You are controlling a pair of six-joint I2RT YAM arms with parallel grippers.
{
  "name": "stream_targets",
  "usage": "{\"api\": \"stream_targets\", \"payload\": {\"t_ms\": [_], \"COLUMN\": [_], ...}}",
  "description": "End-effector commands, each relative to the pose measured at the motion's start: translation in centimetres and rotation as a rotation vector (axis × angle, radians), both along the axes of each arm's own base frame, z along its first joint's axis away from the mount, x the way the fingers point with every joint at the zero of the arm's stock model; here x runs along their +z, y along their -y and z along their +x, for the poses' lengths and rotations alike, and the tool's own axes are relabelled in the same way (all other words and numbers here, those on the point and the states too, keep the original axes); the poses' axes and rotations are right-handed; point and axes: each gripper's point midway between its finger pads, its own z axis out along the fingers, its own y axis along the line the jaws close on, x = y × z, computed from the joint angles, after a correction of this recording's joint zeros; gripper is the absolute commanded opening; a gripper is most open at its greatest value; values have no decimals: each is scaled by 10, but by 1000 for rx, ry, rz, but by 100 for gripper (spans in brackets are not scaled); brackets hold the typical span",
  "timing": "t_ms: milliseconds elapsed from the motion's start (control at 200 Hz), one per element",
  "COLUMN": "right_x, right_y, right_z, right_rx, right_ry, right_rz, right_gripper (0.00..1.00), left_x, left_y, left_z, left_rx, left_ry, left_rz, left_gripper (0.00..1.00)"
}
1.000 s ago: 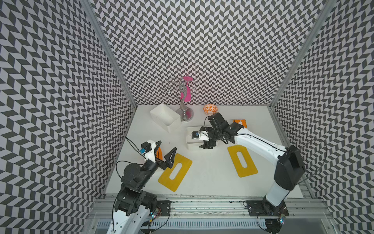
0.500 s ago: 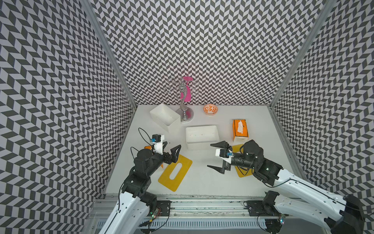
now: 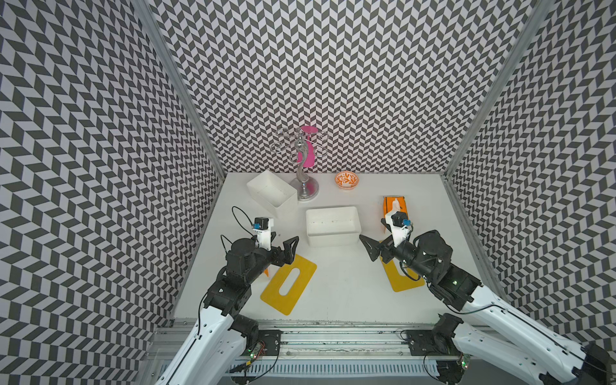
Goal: Put the tissue paper into the tissue box
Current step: Place the tissue box at the center of the board, then pick up the paper towel from the center of the board.
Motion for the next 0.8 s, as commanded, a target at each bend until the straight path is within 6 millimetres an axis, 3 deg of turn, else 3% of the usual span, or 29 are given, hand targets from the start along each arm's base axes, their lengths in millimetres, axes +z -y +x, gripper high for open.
{"api": "stream_targets", "payload": {"t_ms": [0,295,466,566,791], "right_x": [-7,-20,-21,-22,-25], "right_y": [4,0,2,3,11], "right_z": [13,13,6,-1,-14], "right_rx": [-36,-6,6,21,29], "right_ry": [-113,-193,-194,-193,-182], "right_rz": [47,94,95,102,105], "right_gripper": [99,100,100,100,100], "left_x": [4,-11,-22,-41,-107], "left_y": [0,18,30,39,47], "left_z": [-2,-5,-8,-13,-32], "left_rx": [-6,-55,-42,-12,91], "left_ry": [29,-39,-156,-251,-463], "left_rz": [10,32,-34,-71,-53], "left_gripper": [95,93,85,83,87]}}
